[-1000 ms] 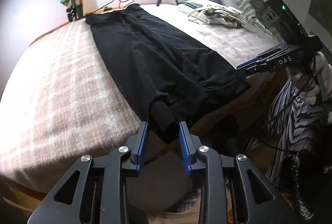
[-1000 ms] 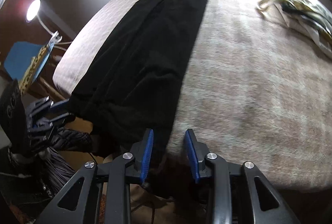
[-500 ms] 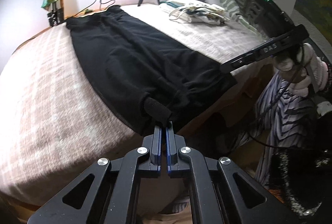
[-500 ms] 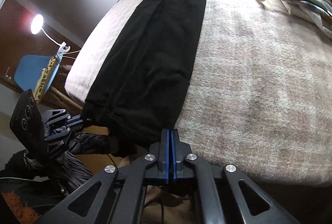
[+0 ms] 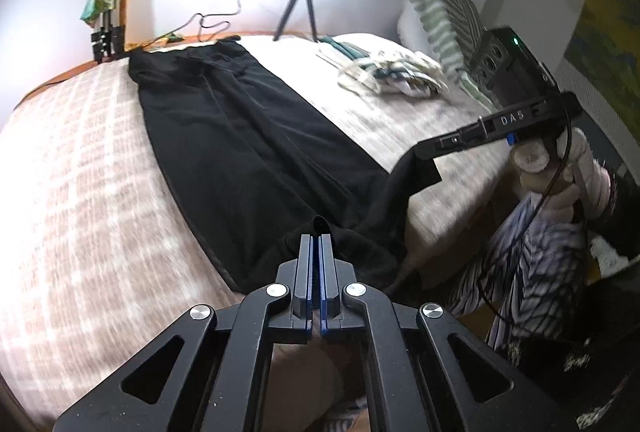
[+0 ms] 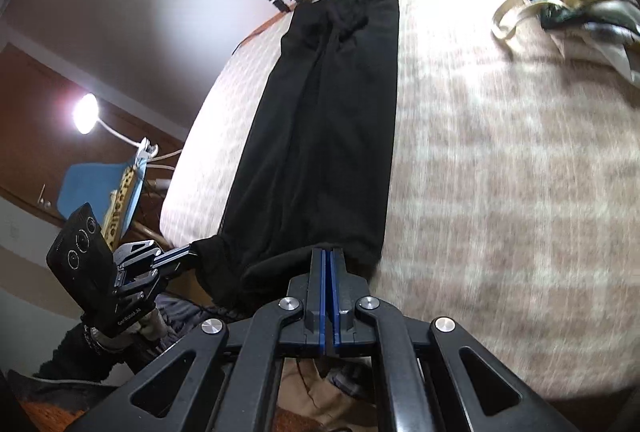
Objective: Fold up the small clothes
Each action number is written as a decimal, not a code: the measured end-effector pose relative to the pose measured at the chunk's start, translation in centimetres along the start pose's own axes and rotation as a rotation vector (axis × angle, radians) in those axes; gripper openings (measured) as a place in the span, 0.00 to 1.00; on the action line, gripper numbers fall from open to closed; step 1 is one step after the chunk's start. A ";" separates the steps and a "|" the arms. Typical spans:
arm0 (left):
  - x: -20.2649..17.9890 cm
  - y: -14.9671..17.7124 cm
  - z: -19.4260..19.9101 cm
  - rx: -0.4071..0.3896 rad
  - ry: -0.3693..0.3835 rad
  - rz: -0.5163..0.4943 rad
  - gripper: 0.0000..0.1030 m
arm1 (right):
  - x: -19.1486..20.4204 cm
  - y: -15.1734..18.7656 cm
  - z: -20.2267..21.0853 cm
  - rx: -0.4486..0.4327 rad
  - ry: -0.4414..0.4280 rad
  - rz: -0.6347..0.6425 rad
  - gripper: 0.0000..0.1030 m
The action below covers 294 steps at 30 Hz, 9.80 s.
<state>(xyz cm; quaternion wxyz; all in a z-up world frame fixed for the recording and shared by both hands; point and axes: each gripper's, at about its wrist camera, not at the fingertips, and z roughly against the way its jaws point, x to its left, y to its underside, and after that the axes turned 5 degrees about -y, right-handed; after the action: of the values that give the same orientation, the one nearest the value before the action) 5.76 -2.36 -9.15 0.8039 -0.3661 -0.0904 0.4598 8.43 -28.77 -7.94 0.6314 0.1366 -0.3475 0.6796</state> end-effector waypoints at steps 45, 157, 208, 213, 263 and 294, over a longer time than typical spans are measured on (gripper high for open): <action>10.2 -4.8 -5.5 0.015 -0.050 0.095 0.32 | -2.4 -5.6 -3.6 0.000 0.228 0.401 0.35; 15.6 -10.5 -5.3 -0.105 -0.279 0.146 0.42 | -0.1 -12.6 -7.9 -0.033 0.422 0.425 0.30; 26.4 -24.5 -23.3 -0.060 -0.145 0.283 0.07 | -6.6 -36.8 -16.3 -0.155 0.299 0.225 0.05; 25.3 -25.0 -22.2 -0.126 -0.120 0.268 0.04 | -5.6 -36.9 -15.3 -0.174 0.303 0.235 0.03; 6.5 -5.6 -7.1 -0.080 -0.119 0.032 0.03 | 6.9 -6.0 -3.7 -0.183 0.366 0.578 0.03; 0.5 -1.7 -7.2 0.028 -0.243 -0.263 0.33 | 6.7 0.6 -2.8 -0.102 0.387 0.640 0.39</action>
<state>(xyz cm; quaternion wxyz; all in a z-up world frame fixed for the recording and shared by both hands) 10.67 -6.16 -13.26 0.8454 -0.2815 -0.2277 0.3928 7.45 -21.80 -6.00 0.4470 -0.1416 -0.2801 0.8377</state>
